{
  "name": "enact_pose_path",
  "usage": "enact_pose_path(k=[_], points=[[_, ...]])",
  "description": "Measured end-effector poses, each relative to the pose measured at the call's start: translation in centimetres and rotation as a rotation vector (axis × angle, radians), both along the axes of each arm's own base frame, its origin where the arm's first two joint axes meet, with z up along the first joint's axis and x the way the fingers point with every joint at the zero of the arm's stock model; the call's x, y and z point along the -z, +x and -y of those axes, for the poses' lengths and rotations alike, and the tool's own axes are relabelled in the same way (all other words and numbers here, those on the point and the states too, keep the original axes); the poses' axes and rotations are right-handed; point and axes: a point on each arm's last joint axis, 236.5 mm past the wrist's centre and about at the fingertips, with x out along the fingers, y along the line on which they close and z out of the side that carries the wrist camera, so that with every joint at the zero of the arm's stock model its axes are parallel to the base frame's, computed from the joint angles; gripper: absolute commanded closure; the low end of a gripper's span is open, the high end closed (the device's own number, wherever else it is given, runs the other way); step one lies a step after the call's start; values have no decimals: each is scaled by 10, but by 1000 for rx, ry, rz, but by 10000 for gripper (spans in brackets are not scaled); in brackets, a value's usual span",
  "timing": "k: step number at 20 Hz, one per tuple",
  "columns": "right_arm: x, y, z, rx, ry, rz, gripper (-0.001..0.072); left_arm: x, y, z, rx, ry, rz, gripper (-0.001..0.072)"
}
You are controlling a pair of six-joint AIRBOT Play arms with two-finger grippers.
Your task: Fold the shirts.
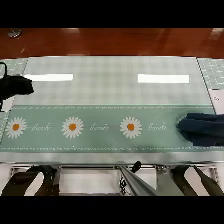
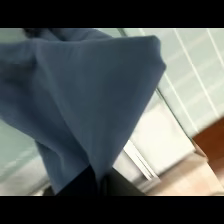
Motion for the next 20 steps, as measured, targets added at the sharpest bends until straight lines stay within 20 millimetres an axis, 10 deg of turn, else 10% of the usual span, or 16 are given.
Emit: enact_pose_path(k=[6,14,17,20], points=[[36,-98,28,184,-127,-355,675,-11,19,-22,-56,34,81,689],[68,-207,18,439,0,-583,654,-10,21,-69,-178,64,86,689],[70,-226,23,462,0,-592,201,-10,21,-74,-190,65,86,689],[77,-229,35,459,-25,-545,257,-1,25,-75,-189,64,63,688]])
